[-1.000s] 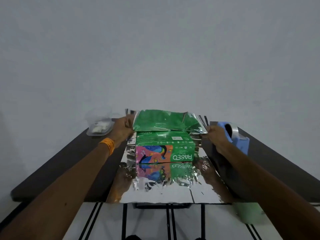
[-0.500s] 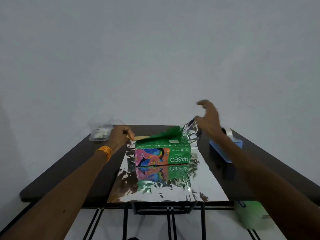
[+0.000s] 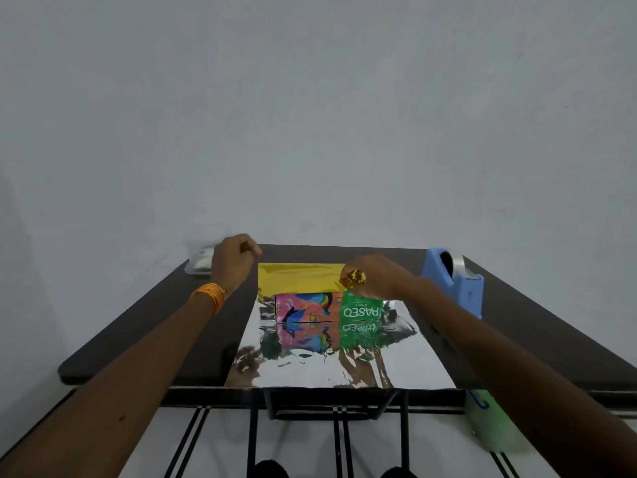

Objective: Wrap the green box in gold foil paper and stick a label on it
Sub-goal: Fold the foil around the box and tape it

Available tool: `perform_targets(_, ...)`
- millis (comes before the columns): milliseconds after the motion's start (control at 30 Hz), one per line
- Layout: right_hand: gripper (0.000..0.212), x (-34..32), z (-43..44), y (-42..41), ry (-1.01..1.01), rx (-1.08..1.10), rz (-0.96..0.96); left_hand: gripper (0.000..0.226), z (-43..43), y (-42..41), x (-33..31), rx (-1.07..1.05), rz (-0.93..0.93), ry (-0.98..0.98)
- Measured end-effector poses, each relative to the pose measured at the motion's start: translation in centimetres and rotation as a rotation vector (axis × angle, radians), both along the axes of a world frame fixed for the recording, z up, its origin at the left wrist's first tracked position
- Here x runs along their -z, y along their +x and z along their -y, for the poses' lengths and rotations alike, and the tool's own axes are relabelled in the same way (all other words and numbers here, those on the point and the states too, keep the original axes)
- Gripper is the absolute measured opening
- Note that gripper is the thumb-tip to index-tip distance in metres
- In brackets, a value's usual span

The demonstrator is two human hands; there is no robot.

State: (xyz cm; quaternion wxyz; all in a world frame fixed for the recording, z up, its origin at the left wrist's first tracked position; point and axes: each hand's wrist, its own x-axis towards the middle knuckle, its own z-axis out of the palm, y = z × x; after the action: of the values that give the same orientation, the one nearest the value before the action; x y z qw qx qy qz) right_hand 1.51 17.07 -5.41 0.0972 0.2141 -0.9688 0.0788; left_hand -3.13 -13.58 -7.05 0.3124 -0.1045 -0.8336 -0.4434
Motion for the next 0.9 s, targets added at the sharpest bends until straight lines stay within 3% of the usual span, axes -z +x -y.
perform_targets(100,0.031,0.3,0.3,0.3,-0.014,-0.020,-0.041,0.018,-2.4,1.5,-1.3,0.158,0.015,-0.112)
perform_targets(167,0.030,0.5,0.6,0.5,-0.023,-0.027,-0.049,0.005,-4.2,2.5,-1.5,0.292,0.063,-0.295)
perform_targets(267,0.046,0.9,0.8,0.7,0.011,0.003,-0.090,0.051,-6.7,3.7,-1.1,0.293,0.038,-0.694)
perform_targets(367,0.040,1.4,0.8,0.7,0.030,0.000,-0.156,0.060,-8.1,3.6,0.1,0.196,0.011,-0.924)
perform_targets(500,0.028,1.6,0.9,0.5,0.054,0.022,-0.233,0.046,-8.2,2.8,0.8,0.165,-0.035,-0.934)
perform_targets(900,0.033,2.8,1.6,-2.8,-0.017,0.128,-0.232,0.038,-9.0,-0.9,2.2,0.107,-0.039,-0.867)
